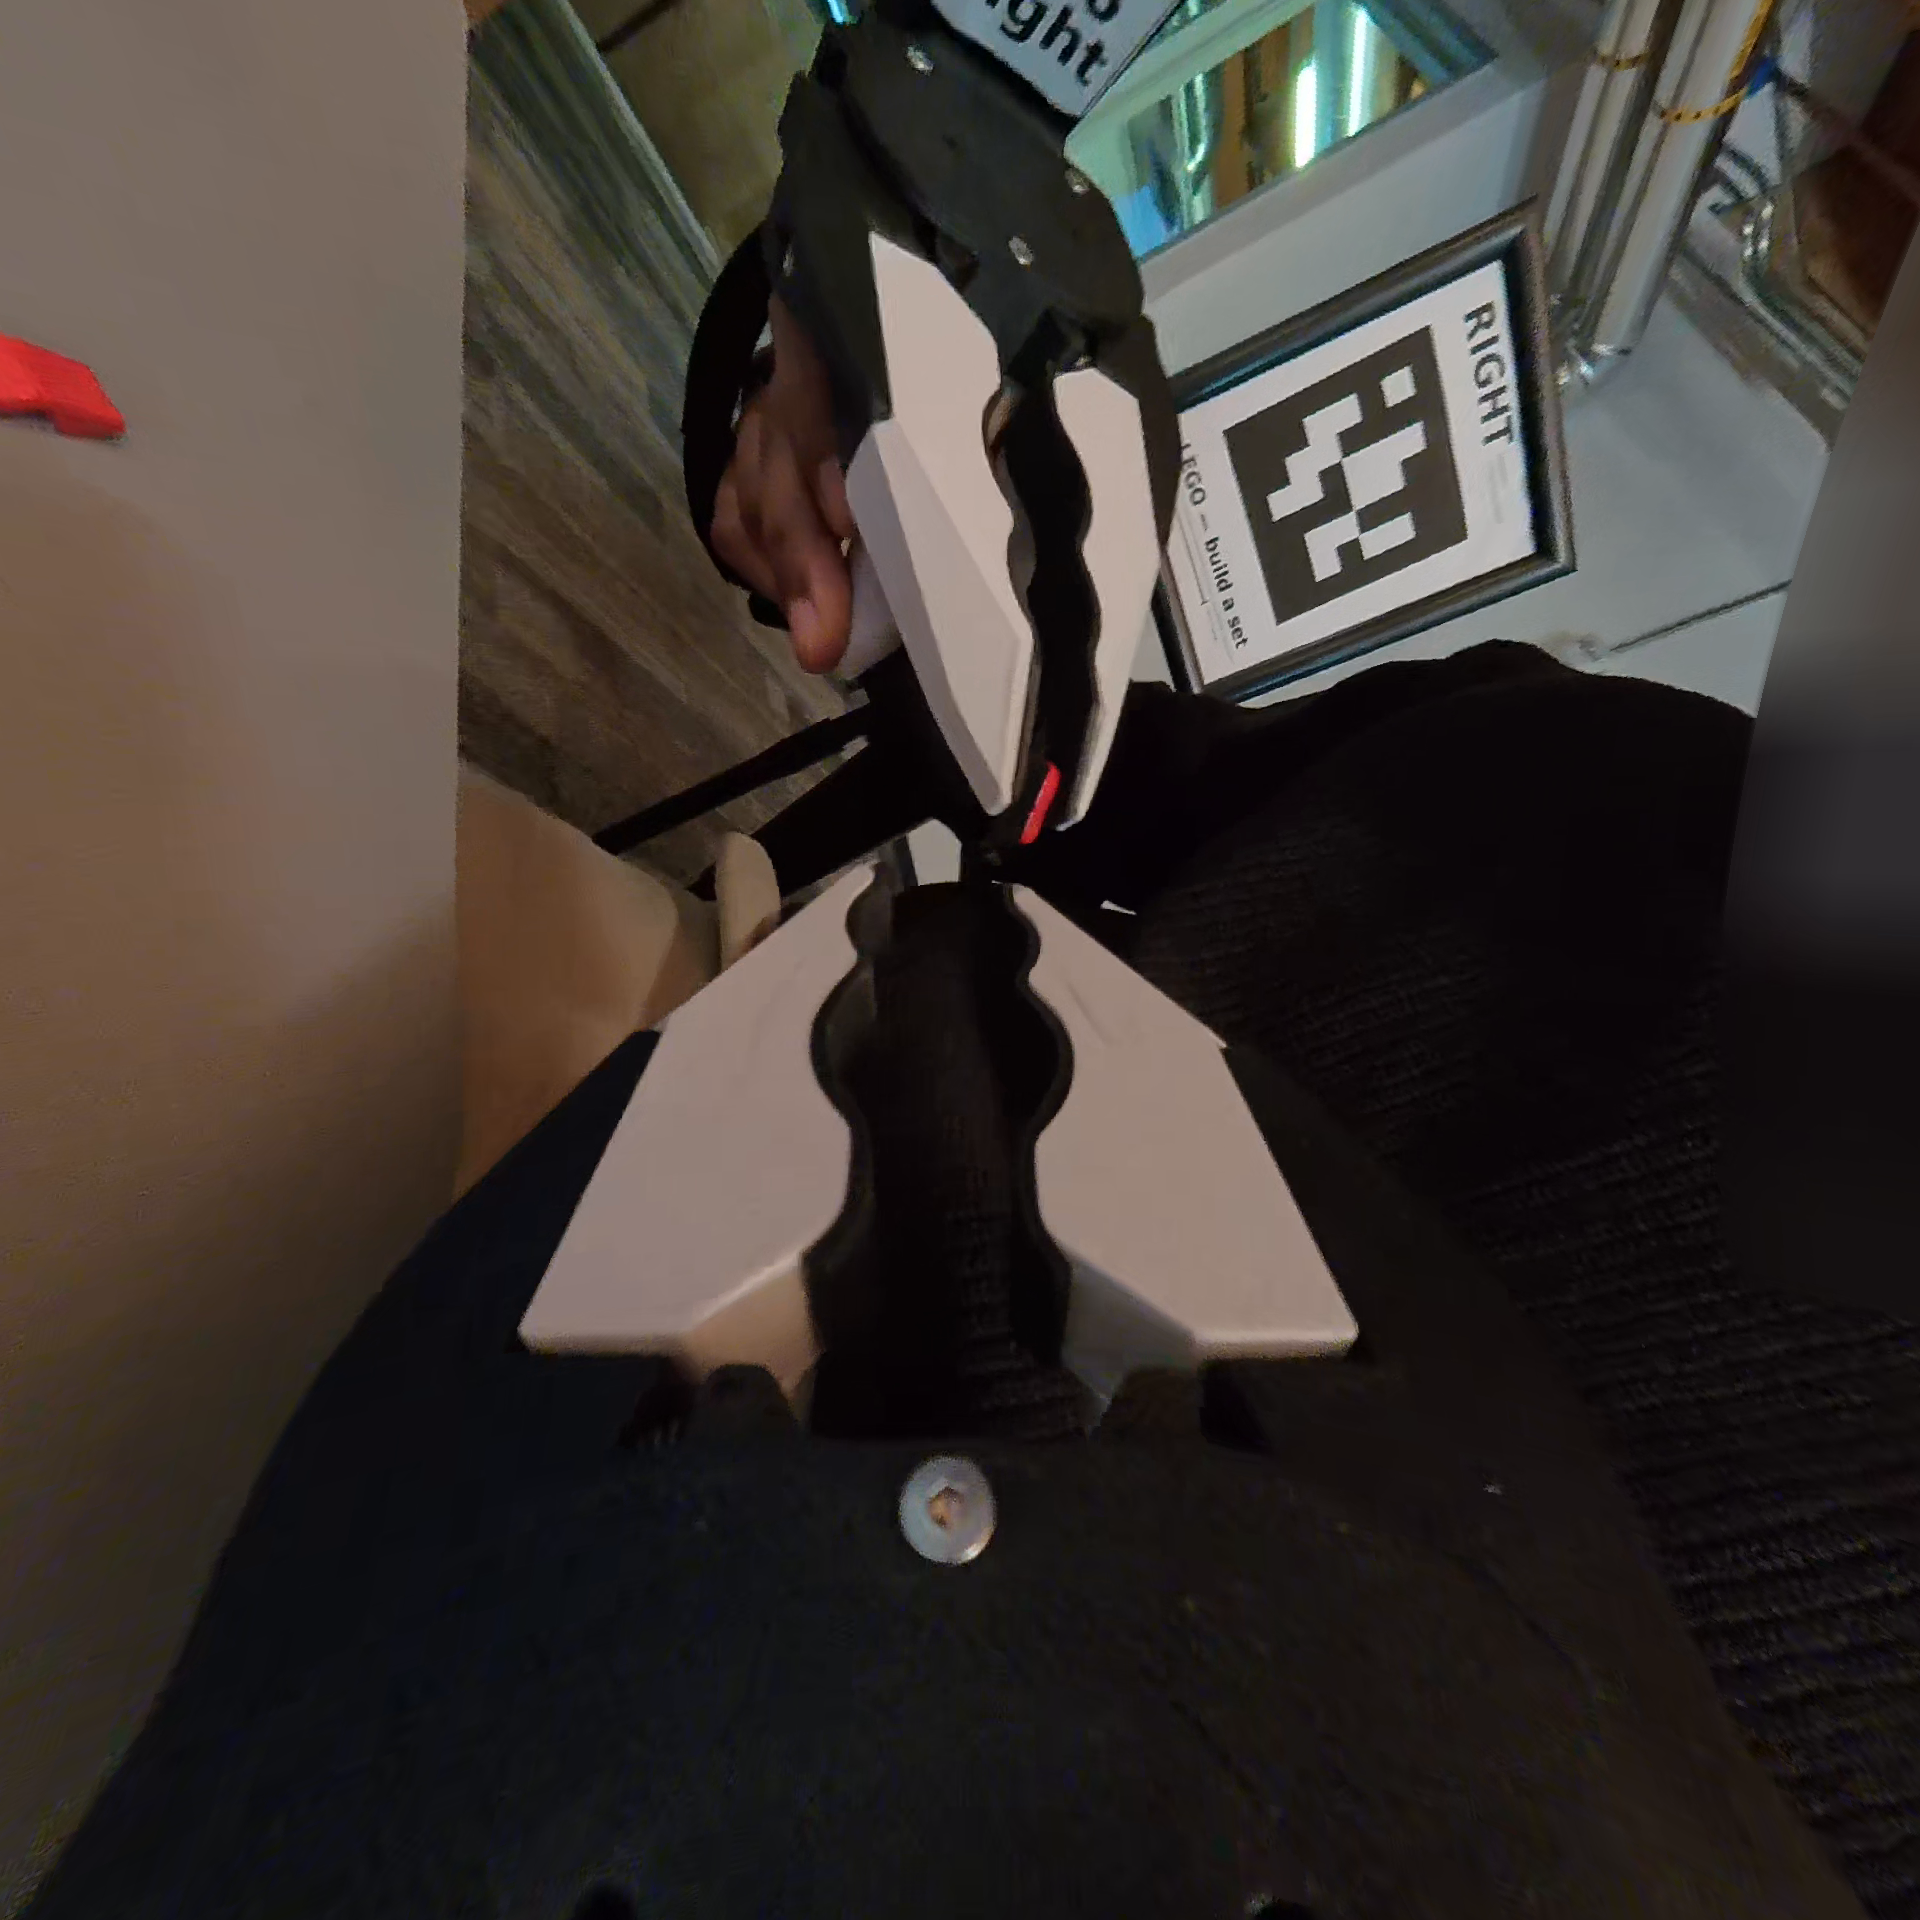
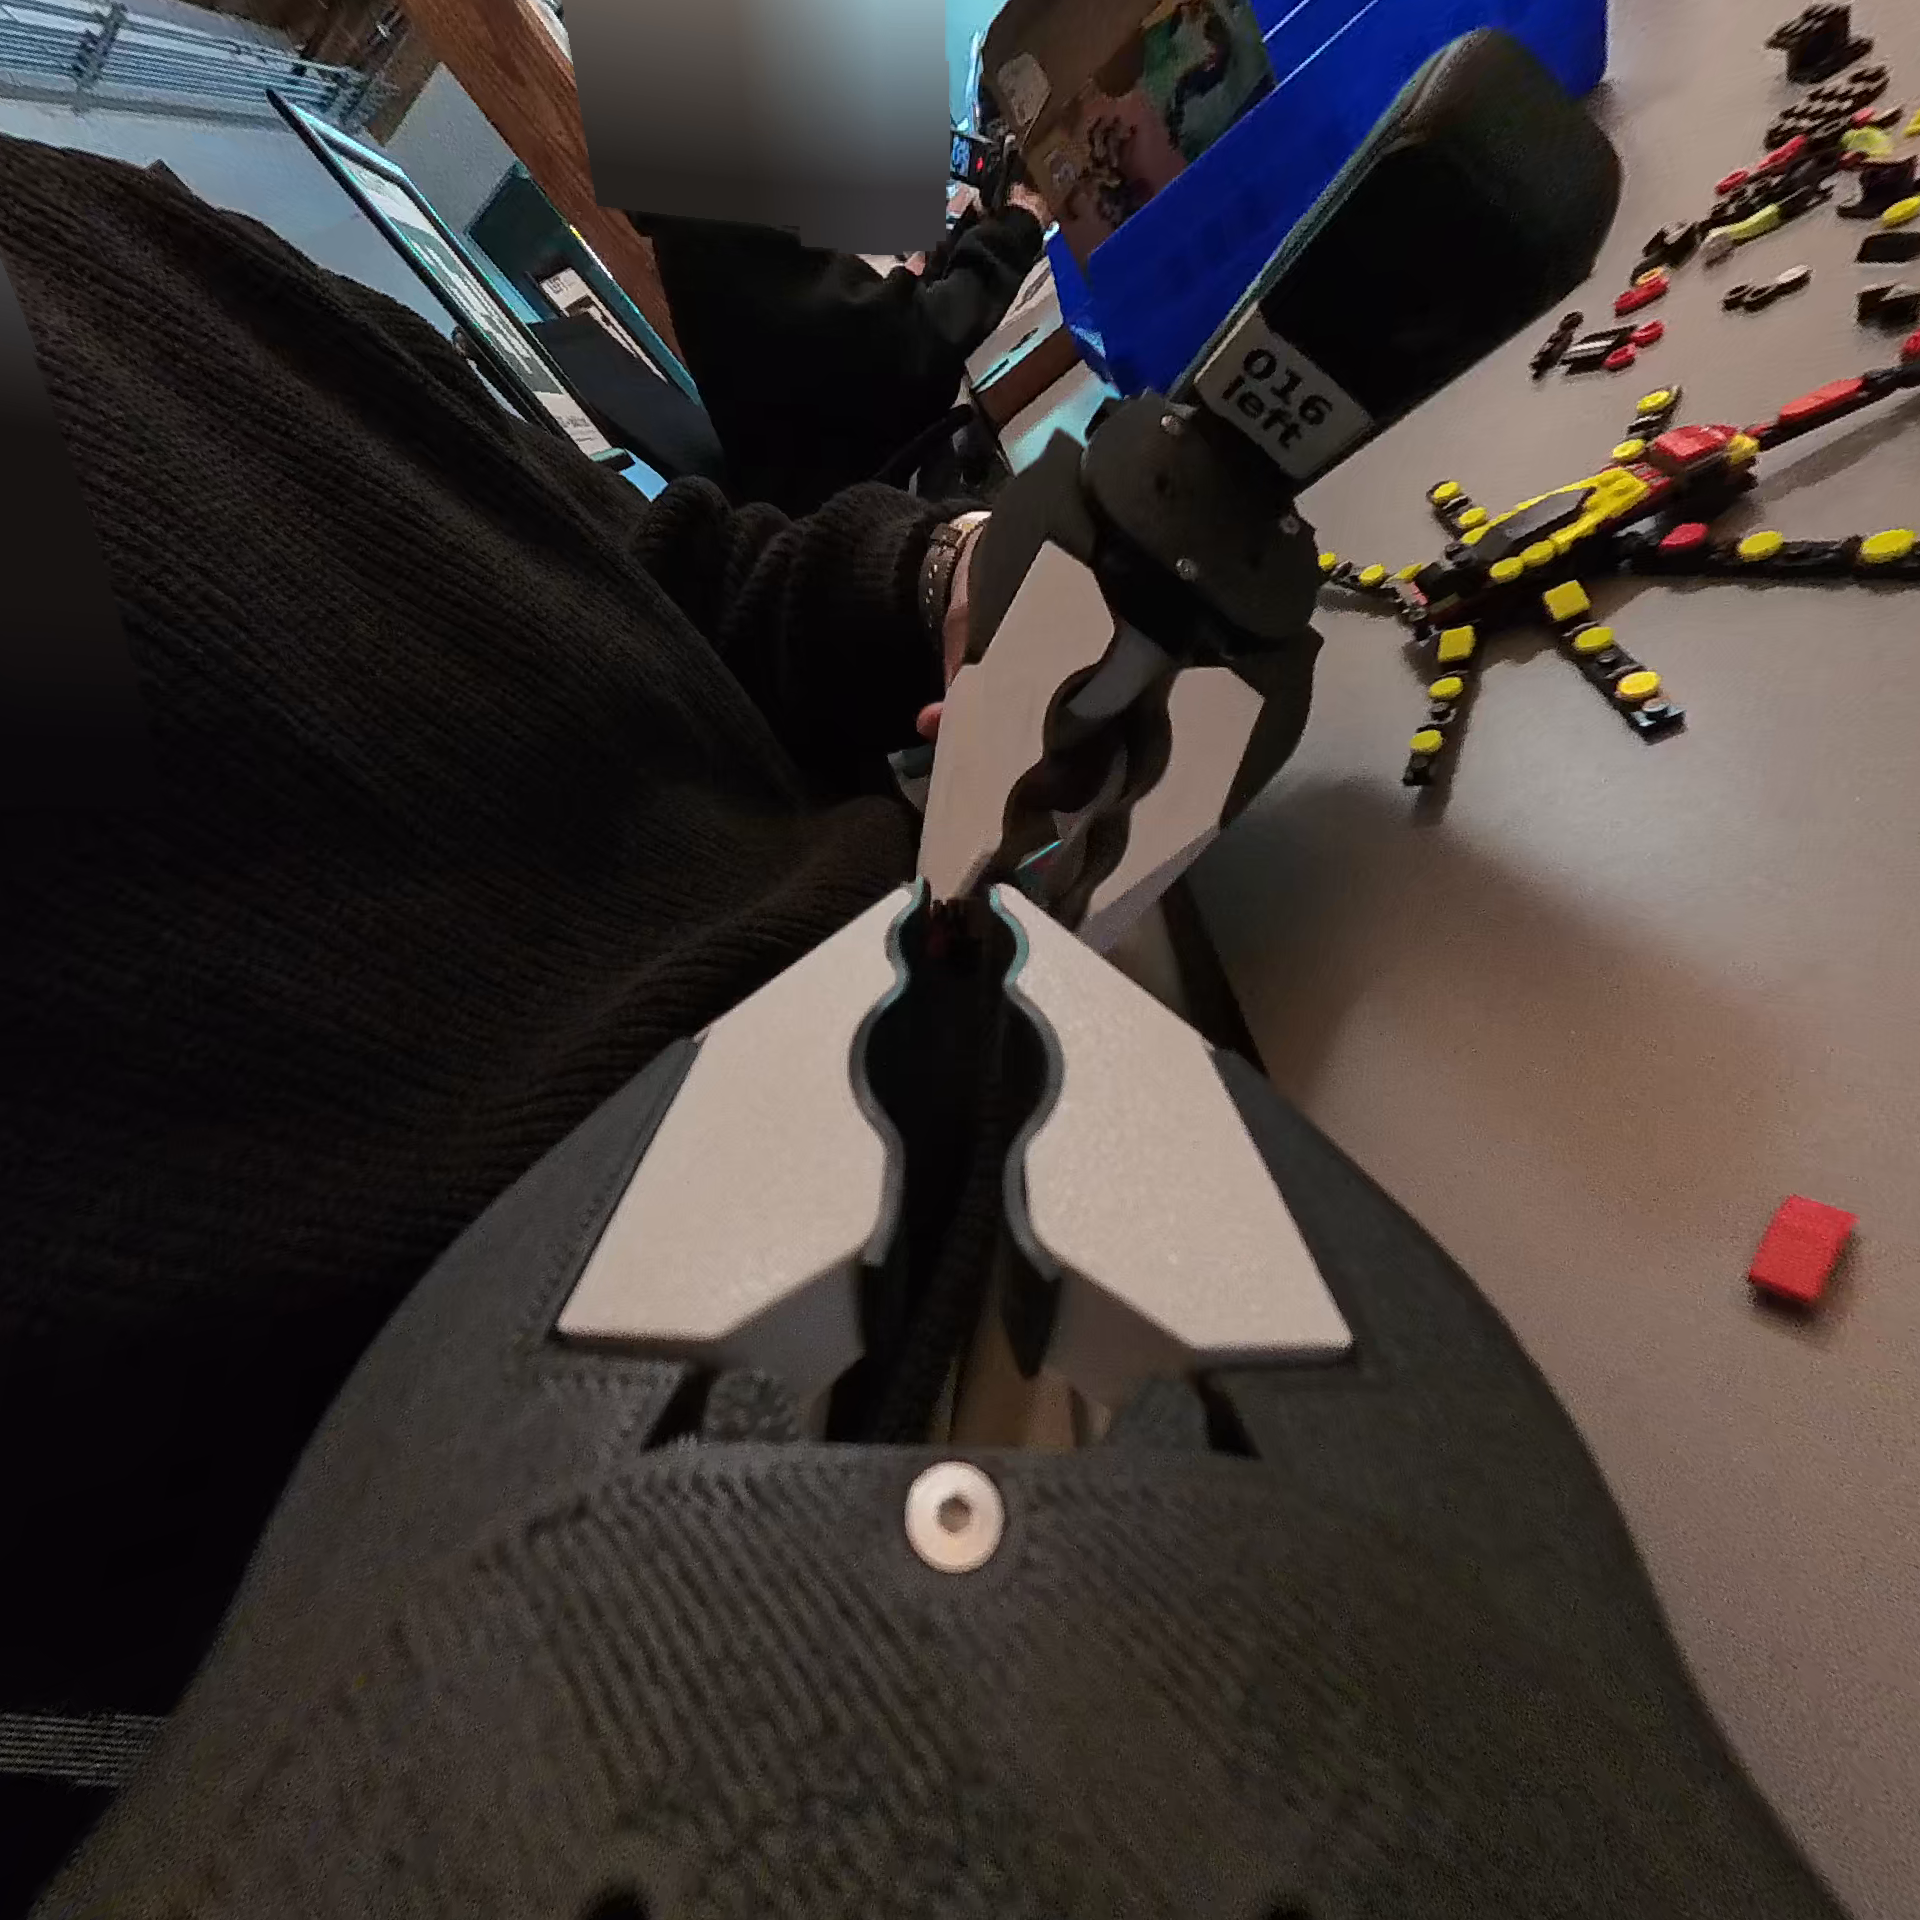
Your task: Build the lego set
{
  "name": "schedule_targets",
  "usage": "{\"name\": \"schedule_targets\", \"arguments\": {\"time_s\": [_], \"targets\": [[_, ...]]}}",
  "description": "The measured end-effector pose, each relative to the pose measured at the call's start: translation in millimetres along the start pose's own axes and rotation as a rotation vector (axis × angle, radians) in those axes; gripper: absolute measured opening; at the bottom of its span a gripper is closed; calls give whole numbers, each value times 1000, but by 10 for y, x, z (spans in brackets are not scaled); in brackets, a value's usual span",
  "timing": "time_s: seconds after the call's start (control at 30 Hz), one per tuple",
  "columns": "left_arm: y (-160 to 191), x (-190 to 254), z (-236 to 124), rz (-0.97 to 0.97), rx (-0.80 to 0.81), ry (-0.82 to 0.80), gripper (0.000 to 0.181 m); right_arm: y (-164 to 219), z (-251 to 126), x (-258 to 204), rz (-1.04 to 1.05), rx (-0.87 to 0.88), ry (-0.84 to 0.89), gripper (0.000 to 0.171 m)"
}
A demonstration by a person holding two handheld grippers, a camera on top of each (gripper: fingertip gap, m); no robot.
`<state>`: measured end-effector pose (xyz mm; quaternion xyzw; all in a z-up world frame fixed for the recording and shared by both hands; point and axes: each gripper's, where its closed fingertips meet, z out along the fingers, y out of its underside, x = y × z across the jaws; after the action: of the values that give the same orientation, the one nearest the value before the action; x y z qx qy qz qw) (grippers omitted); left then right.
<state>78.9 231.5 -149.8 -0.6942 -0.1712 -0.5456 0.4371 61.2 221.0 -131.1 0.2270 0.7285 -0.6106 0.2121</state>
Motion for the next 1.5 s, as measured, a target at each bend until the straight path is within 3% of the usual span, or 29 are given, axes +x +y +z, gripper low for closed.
{"name": "schedule_targets", "arguments": {"time_s": [0.4, 0.97, 1.5], "targets": [[95, 110, 40, -32, -49, 87, 7, 104, 98, -102, 20, -51, -74, 7], [-114, 721, -42, 39, 96, 434, 5, -440, -11, -503, 139, 276, -380, 7], [-104, 914, 21, -5, 105, 581, 5, -522, -46, -645, 106, 327, -453, 7]]}}
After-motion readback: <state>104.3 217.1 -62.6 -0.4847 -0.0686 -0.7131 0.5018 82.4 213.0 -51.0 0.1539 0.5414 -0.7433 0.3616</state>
